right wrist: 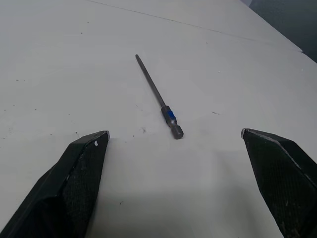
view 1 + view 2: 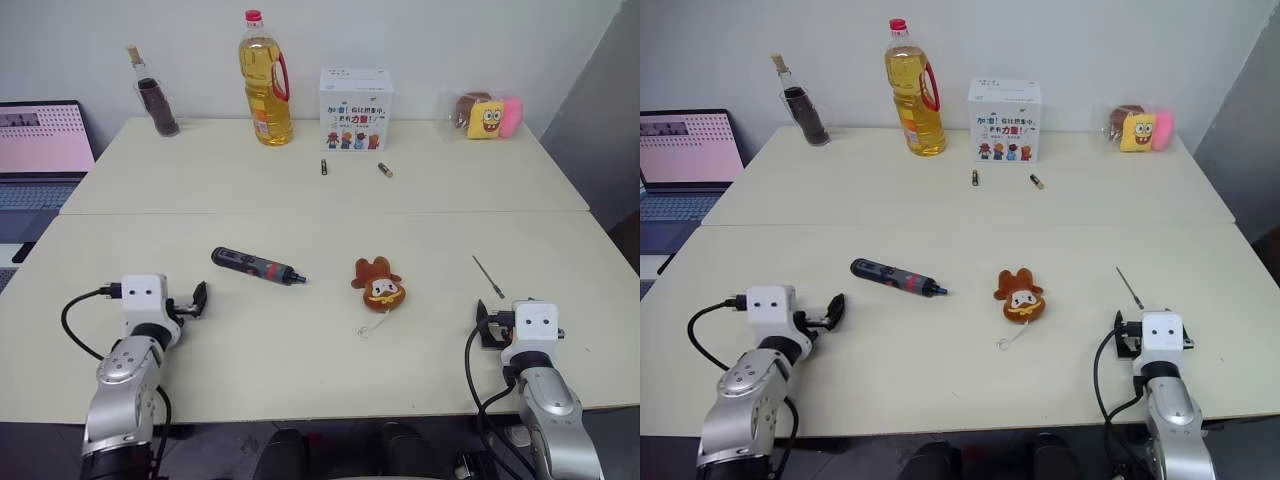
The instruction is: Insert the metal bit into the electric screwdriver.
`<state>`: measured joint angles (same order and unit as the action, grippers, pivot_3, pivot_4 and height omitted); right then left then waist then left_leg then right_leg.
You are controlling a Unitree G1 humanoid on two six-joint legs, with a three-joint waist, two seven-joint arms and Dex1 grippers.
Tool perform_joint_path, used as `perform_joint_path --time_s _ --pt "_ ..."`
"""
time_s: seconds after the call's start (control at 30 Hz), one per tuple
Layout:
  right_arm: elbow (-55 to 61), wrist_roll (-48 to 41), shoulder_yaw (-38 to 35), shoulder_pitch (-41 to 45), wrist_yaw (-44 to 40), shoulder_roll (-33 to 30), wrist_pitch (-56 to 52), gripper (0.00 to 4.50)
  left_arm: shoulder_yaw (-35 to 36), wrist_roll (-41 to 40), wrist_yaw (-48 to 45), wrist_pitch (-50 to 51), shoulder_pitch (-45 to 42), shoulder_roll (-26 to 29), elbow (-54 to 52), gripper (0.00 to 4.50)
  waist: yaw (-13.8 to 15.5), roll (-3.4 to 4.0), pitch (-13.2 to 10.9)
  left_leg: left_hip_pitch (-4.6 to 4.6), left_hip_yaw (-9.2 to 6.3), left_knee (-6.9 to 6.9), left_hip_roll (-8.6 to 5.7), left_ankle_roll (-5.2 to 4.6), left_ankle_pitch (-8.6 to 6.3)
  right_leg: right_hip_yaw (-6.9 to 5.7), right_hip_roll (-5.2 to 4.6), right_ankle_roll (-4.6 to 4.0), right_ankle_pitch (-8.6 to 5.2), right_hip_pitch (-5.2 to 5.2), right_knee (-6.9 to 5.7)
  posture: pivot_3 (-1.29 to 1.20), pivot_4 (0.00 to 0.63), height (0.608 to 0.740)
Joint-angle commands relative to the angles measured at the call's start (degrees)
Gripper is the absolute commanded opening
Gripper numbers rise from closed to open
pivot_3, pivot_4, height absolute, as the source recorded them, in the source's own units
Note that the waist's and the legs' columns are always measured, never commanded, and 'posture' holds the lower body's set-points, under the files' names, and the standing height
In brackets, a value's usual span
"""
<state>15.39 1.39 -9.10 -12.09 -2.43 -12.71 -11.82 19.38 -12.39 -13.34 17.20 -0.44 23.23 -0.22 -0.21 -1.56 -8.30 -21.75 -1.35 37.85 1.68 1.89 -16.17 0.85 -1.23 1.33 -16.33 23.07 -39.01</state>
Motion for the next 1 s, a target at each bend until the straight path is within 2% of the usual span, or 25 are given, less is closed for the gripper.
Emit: perform_joint_path --time_s 0.03,0.3,0.47,0.6,0.7,0.83,1.0 --pt "1.67 1.34 1.06 -0.31 -2.43 -2.29 0.52 4.5 1.41 -0.45 -0.44 0.2 1.19 0.96 -2.75 4.47 -0.01 0.01 -0.01 0.0 0.0 0.0 0.0 0.0 0.0 0.0 0.0 0.0 0.0 0.0 0.0 0.0 0.15 0.74" --pt "6.28 -2.53 1.51 -0.49 -14.17 -10.2 1.71 4.5 4.98 -4.15 -4.52 0.05 2.99 4.11 -4.67 4.47 -0.04 0.1 -0.16 -0.02 0.01 -0.01 -0.01 0.0 0.0 0.01 0.03 -0.01 -0.01 0.04 0.01 0.0 0.15 0.74" --pt "5.21 -4.94 3.28 2.24 -26.81 -19.47 6.89 4.5 5.83 -10.21 -16.16 1.93 2.37 11.8 -8.19 4.47 -0.11 0.09 -0.38 -0.03 0.01 0.02 -0.05 0.0 0.0 -0.02 0.06 -0.01 -0.01 0.03 0.02 0.0 0.15 0.74" --pt "-1.98 -1.99 7.76 7.51 -36.12 -27.33 17.48 4.5 4.34 -19.79 -25.45 10.79 -2.58 18.1 -12.92 4.47 0.03 0.06 -0.48 -0.03 0.03 0.04 -0.06 0.0 0.0 -0.02 0.06 -0.01 -0.01 0.03 0.04 0.0 0.15 0.74" --pt "-8.58 -0.5 10.37 12.72 -39.19 -29.69 23.95 4.5 1.45 -25.57 -30.75 17.4 -7.29 22.18 -16.65 4.47 0.07 -0.05 -0.64 -0.06 0.04 0.08 -0.1 0.0 0.0 -0.08 0.06 -0.01 -0.01 0.01 0.04 0.0 0.15 0.74" --pt "-15.8 2.6 14.44 18.11 -42.78 -31.98 34.51 4.5 -3.45 -29.98 -37.25 22.68 -9.93 26.48 -21.7 4.47 -0.26 0.14 -0.78 -0.06 0.07 0.05 -0.11 0.0 0.0 0.03 0.07 -0.01 -0.01 0.04 0.05 0.0 0.15 0.74" --pt "-22.92 6.06 18.5 24.54 -43.58 -31.33 43.49 4.5 -7.46 -30.22 -42.12 23.49 -9.73 28.96 -24.88 4.47 -1.28 0.22 -0.96 -0.06 0.06 0.02 -0.08 -0.01 0.0 0.03 0.17 -0.04 -0.01 0.08 0.03 0.0 0.15 0.74"
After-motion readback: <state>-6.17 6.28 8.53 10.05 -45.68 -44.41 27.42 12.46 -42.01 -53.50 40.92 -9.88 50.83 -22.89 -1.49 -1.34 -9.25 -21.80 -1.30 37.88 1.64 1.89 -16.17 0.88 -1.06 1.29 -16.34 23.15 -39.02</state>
